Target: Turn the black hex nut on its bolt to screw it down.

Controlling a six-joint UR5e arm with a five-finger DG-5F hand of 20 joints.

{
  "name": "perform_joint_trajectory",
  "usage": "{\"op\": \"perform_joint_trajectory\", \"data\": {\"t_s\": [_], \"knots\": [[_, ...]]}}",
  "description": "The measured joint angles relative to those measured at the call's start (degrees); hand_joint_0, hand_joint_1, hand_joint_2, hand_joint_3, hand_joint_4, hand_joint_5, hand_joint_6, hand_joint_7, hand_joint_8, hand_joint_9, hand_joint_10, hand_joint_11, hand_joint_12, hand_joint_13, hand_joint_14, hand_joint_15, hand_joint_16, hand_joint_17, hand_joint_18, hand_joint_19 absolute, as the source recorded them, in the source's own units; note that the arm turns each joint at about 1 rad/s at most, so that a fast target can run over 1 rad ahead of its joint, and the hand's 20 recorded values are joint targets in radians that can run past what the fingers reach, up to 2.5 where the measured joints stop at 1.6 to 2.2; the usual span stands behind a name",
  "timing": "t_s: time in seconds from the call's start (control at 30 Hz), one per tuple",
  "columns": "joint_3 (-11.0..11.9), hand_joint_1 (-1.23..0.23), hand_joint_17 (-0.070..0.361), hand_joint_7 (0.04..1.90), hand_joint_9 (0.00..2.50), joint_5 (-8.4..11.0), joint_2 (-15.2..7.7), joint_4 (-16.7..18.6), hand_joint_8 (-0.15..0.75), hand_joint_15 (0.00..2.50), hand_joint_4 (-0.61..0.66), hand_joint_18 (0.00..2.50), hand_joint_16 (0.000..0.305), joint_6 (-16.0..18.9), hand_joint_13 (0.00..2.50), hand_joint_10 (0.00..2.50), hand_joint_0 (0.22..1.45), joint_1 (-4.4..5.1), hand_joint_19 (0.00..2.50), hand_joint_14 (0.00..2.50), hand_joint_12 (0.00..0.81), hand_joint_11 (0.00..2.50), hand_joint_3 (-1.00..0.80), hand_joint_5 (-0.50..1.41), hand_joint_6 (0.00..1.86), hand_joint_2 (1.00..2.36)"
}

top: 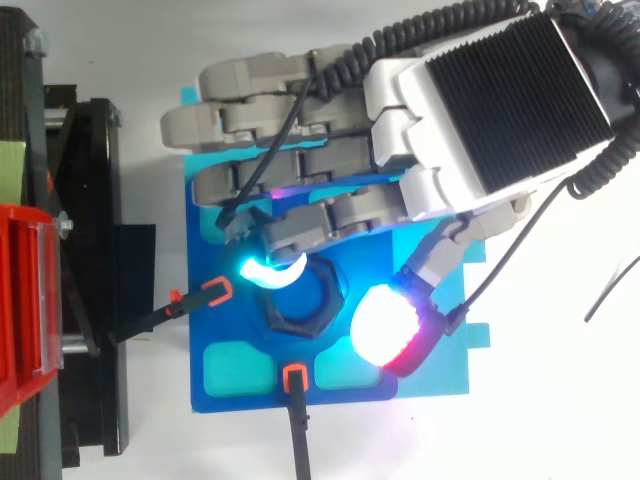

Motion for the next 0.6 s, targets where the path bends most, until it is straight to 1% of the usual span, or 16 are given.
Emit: {"op": "perform_joint_trajectory", "data": {"t_s": [0.17, 0.3, 0.37, 0.5, 0.6], "knots": [[0.6, -0.41, 0.122, 1.12, 0.45, 0.54, 0.0, 2.0, 0.308, 0.00, 0.27, 0.03, 0.054, 0.3, 0.10, 0.00, 0.51, 1.04, 0.10, 0.00, 0.363, 0.22, -0.50, -0.12, 0.51, 1.00], [0.6, -0.41, 0.123, 1.13, 0.45, 1.73, -0.1, 2.8, 0.306, 0.00, 0.27, 0.03, 0.054, 0.7, 0.10, 0.01, 0.51, 2.17, 0.10, 0.00, 0.363, 0.23, -0.50, -0.12, 0.50, 1.00], [0.6, -0.41, 0.123, 1.13, 0.45, 2.56, 0.0, 2.6, 0.306, 0.00, 0.27, 0.03, 0.055, 0.7, 0.10, 0.01, 0.51, 2.75, 0.10, 0.00, 0.363, 0.23, -0.50, -0.12, 0.50, 1.00], [0.6, -0.41, 0.123, 1.13, 0.45, 4.96, -0.1, 0.7, 0.307, 0.00, 0.27, 0.03, 0.054, 0.6, 0.10, 0.01, 0.51, 4.32, 0.10, 0.00, 0.362, 0.23, -0.50, -0.12, 0.50, 1.00], [0.6, -0.41, 0.122, 1.13, 0.45, 6.06, -0.1, -0.4, 0.307, 0.01, 0.26, 0.03, 0.054, 0.6, 0.10, 0.00, 0.51, 5.20, 0.10, 0.00, 0.363, 0.23, -0.50, -0.12, 0.50, 1.00]]}}
